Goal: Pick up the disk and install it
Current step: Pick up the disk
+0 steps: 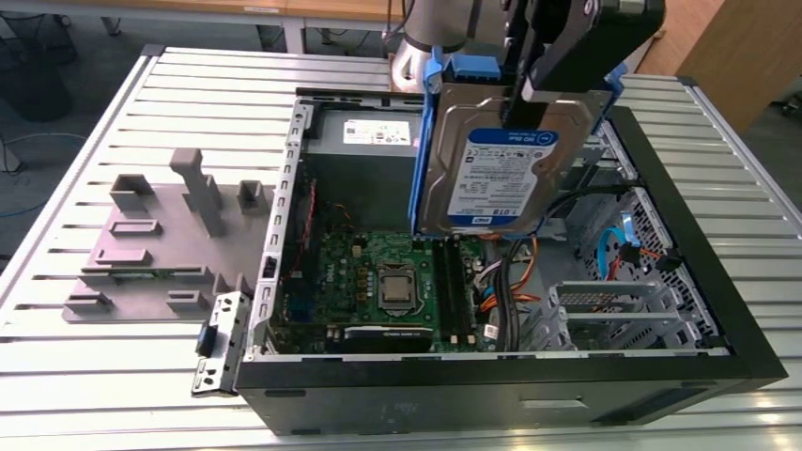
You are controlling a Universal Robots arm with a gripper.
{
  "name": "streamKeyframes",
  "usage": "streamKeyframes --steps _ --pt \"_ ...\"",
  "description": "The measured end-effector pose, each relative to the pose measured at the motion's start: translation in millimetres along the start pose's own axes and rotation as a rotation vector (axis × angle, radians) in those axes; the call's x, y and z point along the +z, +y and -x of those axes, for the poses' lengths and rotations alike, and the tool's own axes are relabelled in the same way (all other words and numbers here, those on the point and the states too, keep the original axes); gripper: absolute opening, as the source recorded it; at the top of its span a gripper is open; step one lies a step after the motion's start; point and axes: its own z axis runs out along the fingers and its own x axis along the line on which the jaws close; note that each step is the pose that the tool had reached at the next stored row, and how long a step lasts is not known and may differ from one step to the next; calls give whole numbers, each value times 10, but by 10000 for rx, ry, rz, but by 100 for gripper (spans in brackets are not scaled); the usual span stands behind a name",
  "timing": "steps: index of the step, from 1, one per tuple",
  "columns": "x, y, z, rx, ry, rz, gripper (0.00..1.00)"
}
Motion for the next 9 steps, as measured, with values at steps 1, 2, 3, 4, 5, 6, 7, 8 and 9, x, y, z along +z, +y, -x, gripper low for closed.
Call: streamKeyframes --steps 1,2,3,4,5,6,7,8,9 --pt "3 0 -12 22 0 0 35" --pt "6 0 -23 46 -1 -1 35" --pt "10 -1 -36 69 -1 -1 35" --pt "14 -1 -47 92 0 -2 35" --pt "20 -1 -61 114 -1 -2 35" --pt "25 -2 -73 133 -1 -2 35" --pt "31 -4 -85 151 -1 -3 35" --pt "37 -4 -97 171 -1 -3 35" --pt "42 -5 -108 193 -2 -3 35"
